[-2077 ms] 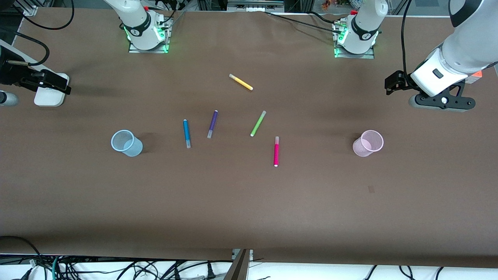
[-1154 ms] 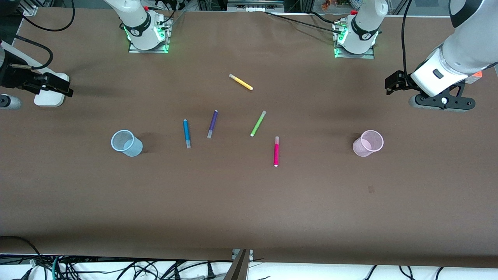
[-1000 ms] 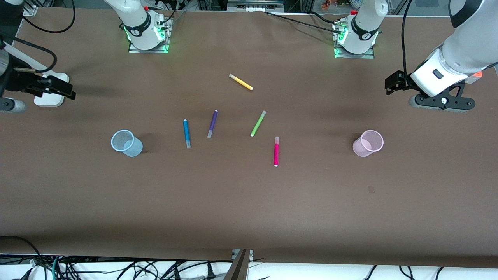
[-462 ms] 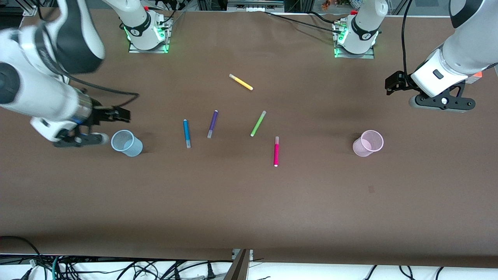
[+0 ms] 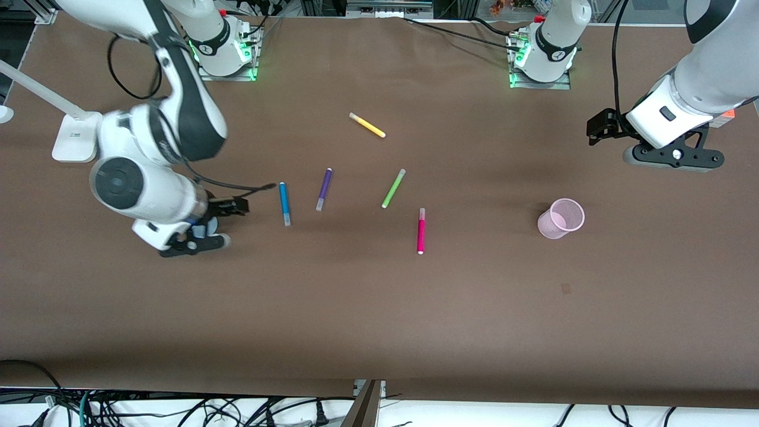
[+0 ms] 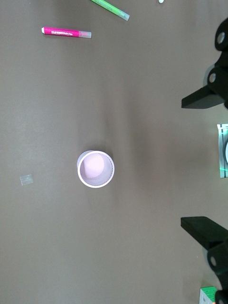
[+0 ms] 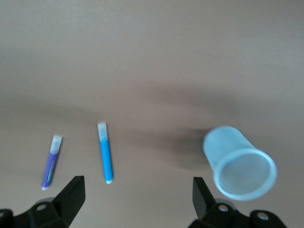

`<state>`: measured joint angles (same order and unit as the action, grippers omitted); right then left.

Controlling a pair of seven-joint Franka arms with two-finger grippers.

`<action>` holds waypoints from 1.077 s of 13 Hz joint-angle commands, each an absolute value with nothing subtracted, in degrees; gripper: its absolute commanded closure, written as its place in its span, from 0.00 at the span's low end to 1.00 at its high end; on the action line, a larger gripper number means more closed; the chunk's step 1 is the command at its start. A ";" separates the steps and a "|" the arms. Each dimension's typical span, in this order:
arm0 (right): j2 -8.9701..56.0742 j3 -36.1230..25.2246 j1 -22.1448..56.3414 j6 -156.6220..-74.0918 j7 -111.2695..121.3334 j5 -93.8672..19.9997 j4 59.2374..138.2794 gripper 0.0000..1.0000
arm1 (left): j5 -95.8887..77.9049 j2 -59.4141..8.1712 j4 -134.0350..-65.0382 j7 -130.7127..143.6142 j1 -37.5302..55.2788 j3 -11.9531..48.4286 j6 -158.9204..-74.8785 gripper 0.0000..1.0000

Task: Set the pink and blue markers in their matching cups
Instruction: 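Reach the right gripper down to the blue marker and grasp it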

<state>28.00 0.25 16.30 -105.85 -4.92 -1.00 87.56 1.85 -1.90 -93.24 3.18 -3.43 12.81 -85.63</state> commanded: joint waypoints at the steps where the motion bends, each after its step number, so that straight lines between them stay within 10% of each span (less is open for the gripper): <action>1: 31.89 0.17 18.54 -114.39 -5.36 -0.35 90.77 0.00 | 0.79 -1.76 -93.08 2.02 -3.87 12.83 -85.87 0.00; 14: 36.56 0.18 23.03 -133.59 -4.75 -0.35 102.57 0.06 | 0.79 -1.76 -93.16 2.02 -3.87 12.83 -85.52 0.00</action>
<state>37.81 0.24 22.90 -132.84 -4.87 -0.99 100.72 1.84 -1.90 -93.24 3.14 -3.44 12.78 -85.65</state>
